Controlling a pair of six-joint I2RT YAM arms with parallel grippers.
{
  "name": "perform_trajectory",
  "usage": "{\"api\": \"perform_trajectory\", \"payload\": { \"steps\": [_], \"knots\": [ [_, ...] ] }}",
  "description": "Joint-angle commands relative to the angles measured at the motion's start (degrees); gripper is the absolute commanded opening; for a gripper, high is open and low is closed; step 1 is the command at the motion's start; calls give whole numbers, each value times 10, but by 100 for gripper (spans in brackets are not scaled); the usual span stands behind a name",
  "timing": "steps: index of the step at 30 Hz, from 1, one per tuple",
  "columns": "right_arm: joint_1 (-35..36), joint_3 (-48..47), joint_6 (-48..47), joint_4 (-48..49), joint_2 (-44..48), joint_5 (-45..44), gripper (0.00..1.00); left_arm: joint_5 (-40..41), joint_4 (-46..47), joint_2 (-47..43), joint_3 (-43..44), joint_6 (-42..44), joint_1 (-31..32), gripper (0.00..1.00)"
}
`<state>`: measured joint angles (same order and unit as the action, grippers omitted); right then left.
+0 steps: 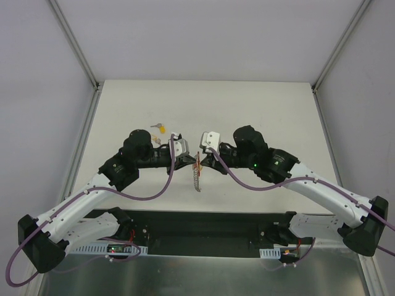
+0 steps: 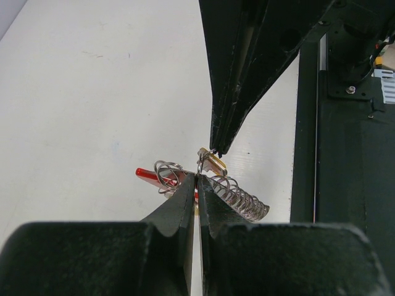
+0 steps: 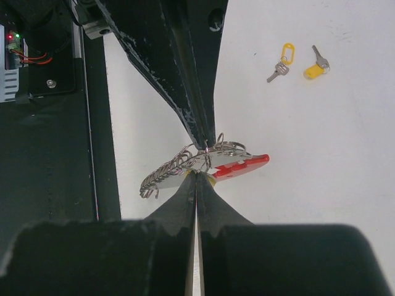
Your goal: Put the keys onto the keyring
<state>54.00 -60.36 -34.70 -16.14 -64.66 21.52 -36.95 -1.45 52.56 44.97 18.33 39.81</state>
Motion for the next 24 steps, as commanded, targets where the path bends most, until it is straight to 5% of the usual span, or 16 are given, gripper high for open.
{"api": "perform_trajectory", "payload": {
  "steps": [1, 15, 24],
  "knots": [
    [13, -37, -19, -6, -5, -6, 1, 10, 17, 2, 31, -21, 5, 0],
    [26, -43, -33, -32, -16, -41, 1, 49, 17, -1, 42, -71, 4, 0],
    [27, -4, -2, 31, 0, -23, 1, 60, 139, -42, -14, -156, 4, 0]
  ]
}}
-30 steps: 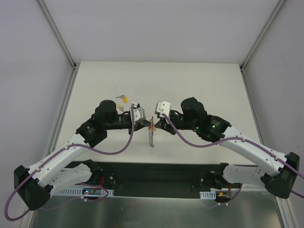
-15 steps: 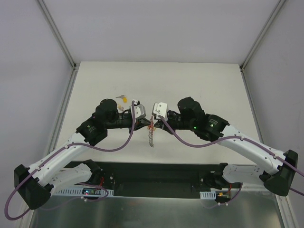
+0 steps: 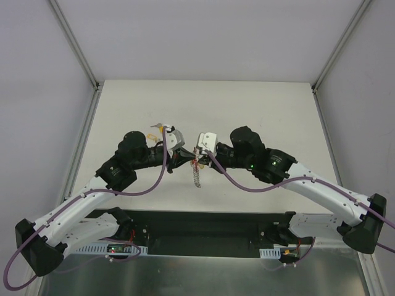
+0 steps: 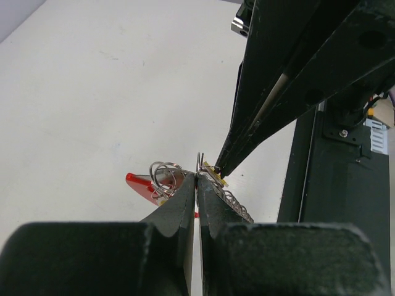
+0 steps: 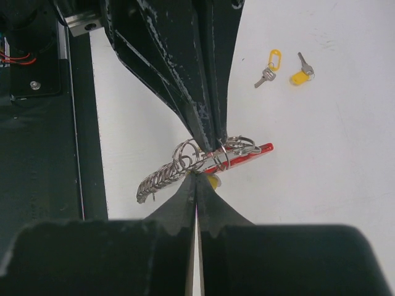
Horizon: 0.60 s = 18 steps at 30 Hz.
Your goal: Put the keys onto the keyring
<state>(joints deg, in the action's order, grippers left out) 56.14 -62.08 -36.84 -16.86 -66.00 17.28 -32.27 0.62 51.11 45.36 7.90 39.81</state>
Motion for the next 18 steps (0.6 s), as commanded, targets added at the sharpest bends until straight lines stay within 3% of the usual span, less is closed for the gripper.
{"api": "perform_trajectory", "payload": {
  "steps": [1, 12, 18],
  "knots": [
    [5, 23, 26, 45, 14, 21, 1, 15, 131, -29, -24, -64, 4, 0],
    [-3, 60, 41, 99, 53, 17, 1, 30, 252, -36, -84, -123, 4, 0],
    [-5, 44, 31, 63, 53, 11, 1, 50, 299, -47, -124, -136, 4, 4]
  ]
}}
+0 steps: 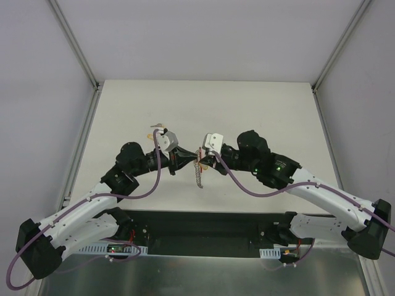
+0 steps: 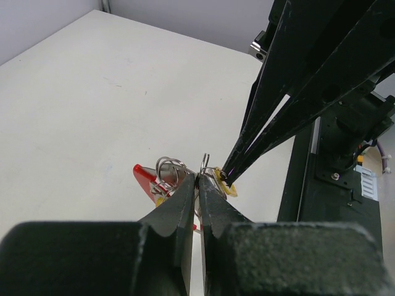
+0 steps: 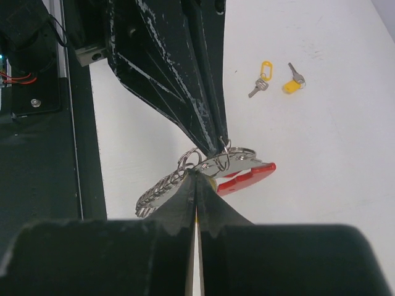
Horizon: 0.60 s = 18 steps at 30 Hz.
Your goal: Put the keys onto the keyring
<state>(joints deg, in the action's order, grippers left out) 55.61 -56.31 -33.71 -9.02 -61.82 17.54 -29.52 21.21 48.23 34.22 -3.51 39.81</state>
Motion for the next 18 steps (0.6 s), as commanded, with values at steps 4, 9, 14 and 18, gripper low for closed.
{"api": "perform_trajectory", "payload": {
  "steps": [4, 9, 14, 18],
  "knots": [
    [-1, -29, -17, -42, 5, 2, 1, 17, 95, -23, -25, -22, 4, 14],
    [-2, -50, -35, -86, -8, -3, 1, 18, 89, -37, -43, -19, 4, 26],
    [-18, -54, -20, -99, -28, -1, 1, 58, 54, -55, -56, -4, 4, 26],
    [-31, -33, 23, -86, -47, -17, 2, 163, -5, -83, -68, -8, 4, 34]
  ]
}}
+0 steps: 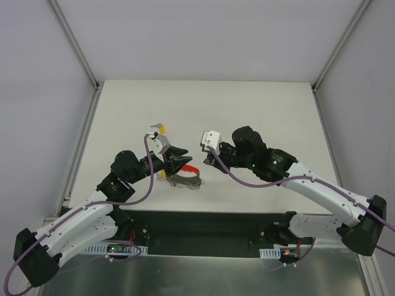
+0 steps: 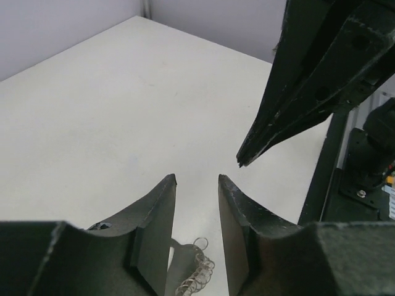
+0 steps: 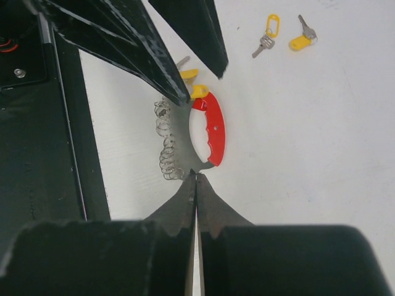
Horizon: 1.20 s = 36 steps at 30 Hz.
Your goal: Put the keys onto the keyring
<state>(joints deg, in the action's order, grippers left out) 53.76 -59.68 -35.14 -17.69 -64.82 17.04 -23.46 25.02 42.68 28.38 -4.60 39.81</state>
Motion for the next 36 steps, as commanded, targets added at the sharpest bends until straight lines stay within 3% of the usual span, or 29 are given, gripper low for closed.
{"api": "perform_trajectory", "payload": {
  "steps": [1, 8, 13, 27, 36],
  "knots": [
    [-15, 3, 44, 1, -23, -14, 6, 152, -83, -40, -10, 1, 4, 36],
    [-18, 5, 93, 26, -126, -14, 35, 342, -214, -64, -22, -84, -1, 60],
    [-10, -9, 123, 61, -202, -28, 47, 388, -246, -66, -53, -174, -7, 69],
    [4, -76, 197, 103, -394, -198, 62, 454, -262, -117, -137, -235, -13, 86],
    [-22, -59, 229, 58, -419, -225, 59, 450, -253, -109, -151, -251, -12, 89]
  ]
}}
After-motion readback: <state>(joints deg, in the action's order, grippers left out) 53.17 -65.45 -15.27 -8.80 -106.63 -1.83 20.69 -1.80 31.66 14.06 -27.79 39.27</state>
